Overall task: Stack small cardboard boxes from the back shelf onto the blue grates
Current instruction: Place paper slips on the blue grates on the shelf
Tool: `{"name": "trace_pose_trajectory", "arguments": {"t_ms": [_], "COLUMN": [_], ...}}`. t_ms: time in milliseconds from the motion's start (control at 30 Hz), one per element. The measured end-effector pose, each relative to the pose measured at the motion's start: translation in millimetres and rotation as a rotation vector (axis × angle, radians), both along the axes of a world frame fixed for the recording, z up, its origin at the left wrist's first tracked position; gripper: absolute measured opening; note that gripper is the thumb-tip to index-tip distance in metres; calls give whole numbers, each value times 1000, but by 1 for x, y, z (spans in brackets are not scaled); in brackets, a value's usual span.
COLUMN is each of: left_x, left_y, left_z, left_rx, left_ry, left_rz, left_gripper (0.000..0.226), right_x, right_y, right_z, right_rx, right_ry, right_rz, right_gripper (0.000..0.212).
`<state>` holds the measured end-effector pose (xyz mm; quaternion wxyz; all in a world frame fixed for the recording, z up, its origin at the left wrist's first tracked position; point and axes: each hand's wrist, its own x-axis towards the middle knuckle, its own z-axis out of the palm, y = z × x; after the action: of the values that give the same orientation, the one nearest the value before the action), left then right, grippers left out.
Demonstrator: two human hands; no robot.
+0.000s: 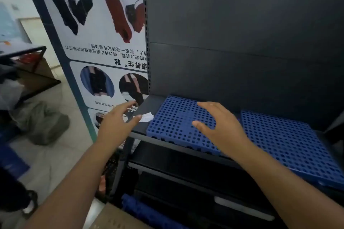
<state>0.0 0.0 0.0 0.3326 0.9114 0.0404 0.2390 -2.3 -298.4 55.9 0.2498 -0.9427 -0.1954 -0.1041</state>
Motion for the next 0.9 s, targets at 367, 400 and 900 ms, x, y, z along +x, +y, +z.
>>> {"name": "trace_pose_trajectory", "arguments": {"t_ms": [367, 400, 900], "left_x": [136, 144, 164], "left_y": [63, 65, 111], "left_z": [-112, -120, -138], "left_rx": [-94, -91, -405], "left_ry": [418, 447, 469], "left_rz": [73, 78, 182], "left_gripper": [63, 67, 29], "right_x": [98, 104, 125], "right_y": [77, 79, 87], "right_z": [-69, -74, -90], "right_rx": [-54, -73, -68], "right_ry": [133, 146, 234], "right_rz": [39, 35, 46], "right_gripper": [55, 54, 48]}}
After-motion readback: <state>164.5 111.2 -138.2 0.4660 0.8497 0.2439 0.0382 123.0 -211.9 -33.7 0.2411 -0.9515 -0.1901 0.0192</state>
